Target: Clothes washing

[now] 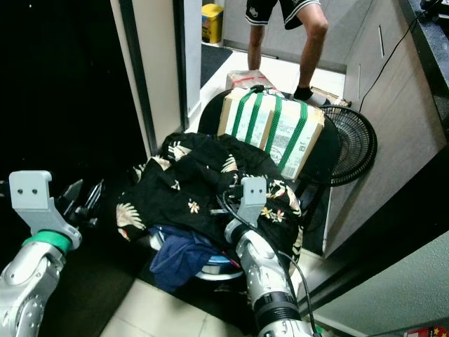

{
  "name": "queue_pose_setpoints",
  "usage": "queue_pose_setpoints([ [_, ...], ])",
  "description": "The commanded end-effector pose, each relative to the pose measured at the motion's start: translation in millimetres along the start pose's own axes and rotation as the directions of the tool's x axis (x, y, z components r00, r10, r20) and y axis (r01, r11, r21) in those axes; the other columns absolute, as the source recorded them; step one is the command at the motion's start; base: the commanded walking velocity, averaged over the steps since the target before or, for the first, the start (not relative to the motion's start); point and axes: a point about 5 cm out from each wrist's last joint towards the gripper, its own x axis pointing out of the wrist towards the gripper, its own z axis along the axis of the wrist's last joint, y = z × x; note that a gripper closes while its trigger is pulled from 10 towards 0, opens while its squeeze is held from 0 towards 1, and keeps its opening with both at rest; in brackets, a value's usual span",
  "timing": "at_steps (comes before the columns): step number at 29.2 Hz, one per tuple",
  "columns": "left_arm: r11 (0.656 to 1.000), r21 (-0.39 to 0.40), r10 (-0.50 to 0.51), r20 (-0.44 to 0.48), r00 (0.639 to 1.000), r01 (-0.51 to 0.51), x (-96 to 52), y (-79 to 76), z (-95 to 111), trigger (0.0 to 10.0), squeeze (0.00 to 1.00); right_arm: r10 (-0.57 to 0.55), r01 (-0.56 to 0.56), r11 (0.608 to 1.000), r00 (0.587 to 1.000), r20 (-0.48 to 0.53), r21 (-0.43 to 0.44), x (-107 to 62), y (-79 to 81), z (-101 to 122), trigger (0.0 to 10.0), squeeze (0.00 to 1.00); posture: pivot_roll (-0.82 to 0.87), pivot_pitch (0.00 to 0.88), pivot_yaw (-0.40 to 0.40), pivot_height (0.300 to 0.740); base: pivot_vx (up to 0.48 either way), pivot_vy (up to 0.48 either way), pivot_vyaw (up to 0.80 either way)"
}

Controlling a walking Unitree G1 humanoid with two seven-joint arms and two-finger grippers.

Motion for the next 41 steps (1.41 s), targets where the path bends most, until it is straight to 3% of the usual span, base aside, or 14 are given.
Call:
queue_pose_setpoints([
  [1, 1.0, 0.002, 0.007, -0.014, 1.0, -0.007, -0.8, 1.7, -2, 10.0, 0.0, 0.005, -0.005, 1.0, 1.0, -0.001, 0.015, 0.4, 0.9, -2, 0.0, 0.0, 0.14, 0.086, 0.056, 0.74, 0.0, 0.0, 0.0],
  [7, 1.0, -0.004, 0.009, -0.001, 1.0, -0.009, 2.0, 1.7, 0, 10.0, 0.0, 0.009, -0.019, 0.994, 0.995, 0.098, 0.105, 6.7, 3.9, 20, 0.0, 0.0, 0.14, 0.075, 0.053, 0.74, 0.0, 0.0, 0.0],
  [8, 1.0, -0.006, 0.012, 0.004, 1.0, -0.012, 3.4, 2.5, 1, 10.0, 0.0, 0.019, -0.04, 0.991, 0.987, 0.162, 0.127, 11.4, 6.7, 38, 0.0, 0.0, 0.14, 0.067, 0.055, 0.74, 0.0, 0.0, 0.0],
  [9, 1.0, -0.012, 0.017, 0.016, 1.0, -0.016, 6.2, 3.9, 3, 10.0, 0.0, 0.025, -0.098, 0.977, 0.934, 0.355, 0.191, 20.3, 10.2, 94, 0.0, 0.0, 0.14, 0.06, 0.057, 0.74, 0.0, 0.0, 0.0],
  [13, 1.0, -0.013, 0.018, 0.02, 1.0, -0.017, 7.3, 4.3, 4, 10.0, 0.0, 0.023, -0.13, 0.968, 0.896, 0.443, 0.214, 21.8, 10.7, 121, 0.0, 0.0, 0.14, 0.06, 0.057, 0.74, 0.0, 0.0, 0.0],
  [15, 1.0, -0.015, 0.017, 0.029, 0.999, -0.017, 8.9, 4.7, 6, 10.0, 0.0, -0.01, -0.223, 0.939, 0.743, 0.669, 0.261, 15.3, 5.9, 203, 0.0, 0.0, 0.14, 0.047, 0.058, 0.74, 0.0, 0.0, 0.0],
  [16, 1.0, -0.015, 0.017, 0.029, 0.999, -0.017, 8.9, 4.7, 6, 10.0, 0.0, -0.01, -0.223, 0.939, 0.743, 0.669, 0.261, 15.3, 5.9, 203, 0.0, 0.0, 0.14, 0.047, 0.058, 0.74, 0.0, 0.0, 0.0],
  [17, 1.0, -0.019, 0.02, 0.035, 0.999, -0.019, 9.6, 5.3, 7, 10.0, 0.0, -0.019, -0.257, 0.933, 0.664, 0.748, 0.252, 7.6, 2.7, 239, 0.0, 0.0, 0.13, 0.037, 0.056, 0.74, 0.0, 0.0, 0.0],
  [20, 0.999, -0.024, 0.026, 0.045, 0.999, -0.025, 10.8, 6.5, 8, 10.0, 0.0, -0.039, -0.244, 0.945, 0.577, 0.816, 0.217, -4.2, -4.1, 277, 0.0, 0.0, 0.13, 0.029, 0.052, 0.74, 0.0, 0.0, 0.0],
  [24, 0.999, -0.026, 0.03, 0.049, 0.998, -0.028, 11.5, 7.1, 8, 10.0, 0.0, -0.045, -0.183, 0.964, 0.603, 0.796, 0.193, -2.4, -7.1, 271, 0.0, 0.0, 0.13, 0.023, 0.052, 0.74, 0.0, 0.0, 0.0],
  [25, 0.999, -0.026, 0.03, 0.05, 0.998, -0.029, 12.0, 7.2, 8, 10.0, 0.0, -0.042, -0.126, 0.977, 0.677, 0.735, 0.173, 5.5, -5.3, 244, 0.0, 0.0, 0.14, 0.02, 0.052, 0.74, 0.0, 0.0, 0.0],
  [31, 1.0, -0.01, 0.018, 0.049, 0.999, -0.017, 12.3, 6.8, 9, 10.0, 0.0, -0.031, -0.067, 0.988, 0.801, 0.598, 0.141, 14.9, 5.6, 190, 0.0, 0.0, 0.14, 0.011, 0.055, 0.74, 0.0, 0.0, 0.0],
  [32, 1.0, 0.004, 0.004, 0.047, 0.999, -0.004, 12.6, 5.7, 10, 10.0, 0.0, -0.023, -0.055, 0.99, 0.852, 0.524, 0.133, 16.9, 9.0, 161, 1.6, 0.0, 0.14, 0.008, 0.056, 0.74, 0.0, 0.0, 0.0],
  [41, 1.0, 0.001, -0.028, 0.057, 0.998, 0.028, 12.2, 2.3, 13, 10.0, 0.0, 0.108, -0.178, 0.976, 0.899, 0.424, 0.129, 9.5, 21.9, 124, 1.8, 0.0, 0.15, 0.005, 0.058, 0.74, 0.0, 0.0, 0.0],
])
